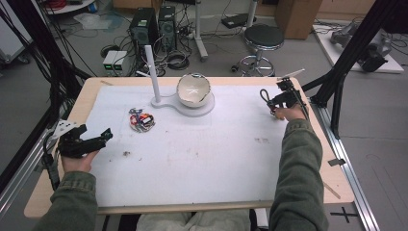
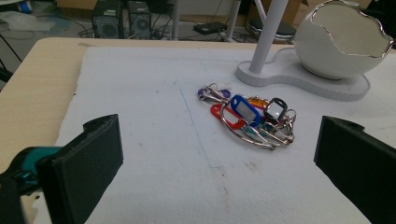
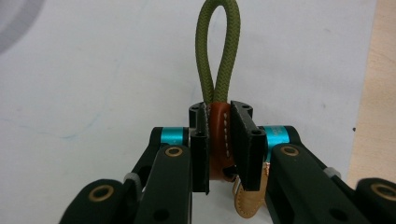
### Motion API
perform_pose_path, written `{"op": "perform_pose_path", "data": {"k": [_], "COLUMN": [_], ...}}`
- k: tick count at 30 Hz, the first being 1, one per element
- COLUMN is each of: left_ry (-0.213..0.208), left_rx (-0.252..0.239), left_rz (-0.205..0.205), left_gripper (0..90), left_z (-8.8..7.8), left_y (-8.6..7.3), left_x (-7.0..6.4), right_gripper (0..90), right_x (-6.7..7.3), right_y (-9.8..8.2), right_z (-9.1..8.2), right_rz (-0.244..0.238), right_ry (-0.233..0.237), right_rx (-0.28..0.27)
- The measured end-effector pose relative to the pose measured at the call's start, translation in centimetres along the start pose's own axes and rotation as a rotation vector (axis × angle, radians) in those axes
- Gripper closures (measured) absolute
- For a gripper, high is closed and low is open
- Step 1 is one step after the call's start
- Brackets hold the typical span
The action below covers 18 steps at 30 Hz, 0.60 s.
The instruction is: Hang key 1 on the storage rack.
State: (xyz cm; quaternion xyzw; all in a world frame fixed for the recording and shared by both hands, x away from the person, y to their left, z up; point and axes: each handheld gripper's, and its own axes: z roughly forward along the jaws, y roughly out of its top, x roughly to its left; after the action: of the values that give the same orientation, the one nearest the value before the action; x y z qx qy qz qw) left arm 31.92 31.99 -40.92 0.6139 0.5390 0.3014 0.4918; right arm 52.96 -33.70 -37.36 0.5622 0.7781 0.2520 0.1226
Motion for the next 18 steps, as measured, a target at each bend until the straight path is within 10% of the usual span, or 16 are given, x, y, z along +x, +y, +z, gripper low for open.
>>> {"op": "perform_pose_path", "data": {"k": [18], "left_ry": [-0.015], "left_rx": [0.0], "left_rz": [-0.001], "left_gripper": [1.7], "left_z": [0.1], "left_y": [0.1], "left_x": [-0.3], "right_gripper": [78.3], "right_x": [2.2], "right_y": [0.5], "right_z": [-7.0], "right_rz": [-0.018], "right_ry": [0.061], "right_rx": [-0.174]}}
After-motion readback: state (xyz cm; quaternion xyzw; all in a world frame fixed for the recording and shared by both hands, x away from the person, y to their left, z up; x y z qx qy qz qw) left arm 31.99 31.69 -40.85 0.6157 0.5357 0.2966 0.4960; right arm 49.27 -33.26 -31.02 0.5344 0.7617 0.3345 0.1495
